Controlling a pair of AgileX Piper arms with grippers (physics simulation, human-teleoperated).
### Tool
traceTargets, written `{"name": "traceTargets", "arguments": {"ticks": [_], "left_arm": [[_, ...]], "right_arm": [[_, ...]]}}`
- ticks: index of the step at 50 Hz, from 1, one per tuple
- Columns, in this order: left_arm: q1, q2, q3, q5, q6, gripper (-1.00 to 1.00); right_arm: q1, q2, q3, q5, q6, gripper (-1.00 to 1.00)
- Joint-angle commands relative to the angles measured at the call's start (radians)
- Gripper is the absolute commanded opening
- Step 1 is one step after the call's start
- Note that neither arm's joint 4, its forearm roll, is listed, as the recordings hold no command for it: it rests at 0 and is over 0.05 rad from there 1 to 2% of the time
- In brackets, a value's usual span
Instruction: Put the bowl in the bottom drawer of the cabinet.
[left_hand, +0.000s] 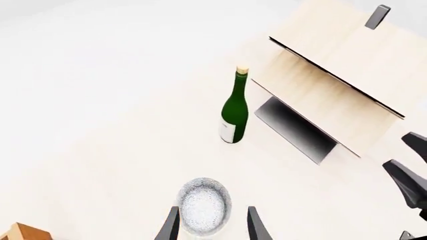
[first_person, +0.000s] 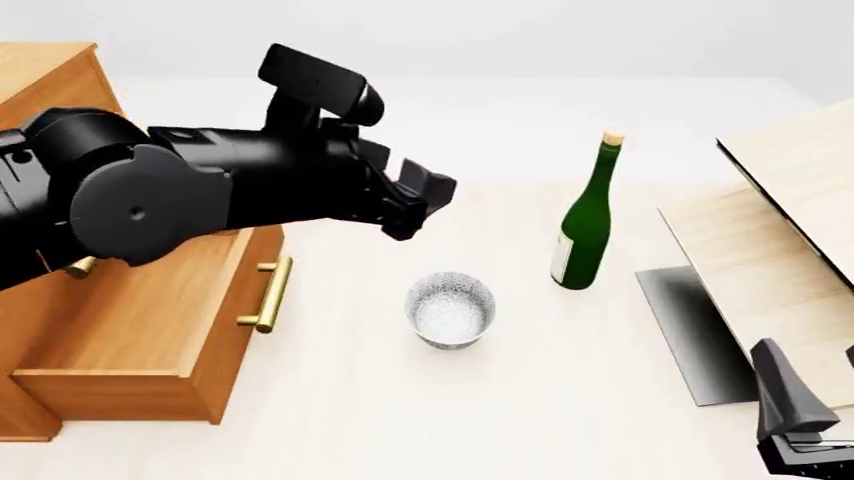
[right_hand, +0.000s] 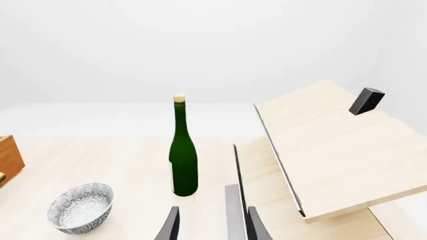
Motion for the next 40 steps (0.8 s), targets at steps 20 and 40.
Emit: {"name": "traceTargets", "arguments": {"ticks": [20, 40], "left_arm": [[-0.034, 0.166, -0.115, 0.073, -0.013, 1.0], [-0.082, 0.291, -0.194, 0.089, -0.017, 1.0]], "right_arm": [[0.0, 0.0, 0.0, 0.0, 0.0, 1.0], [0.0, 0.0, 0.0, 0.0, 0.0, 1.0]]}}
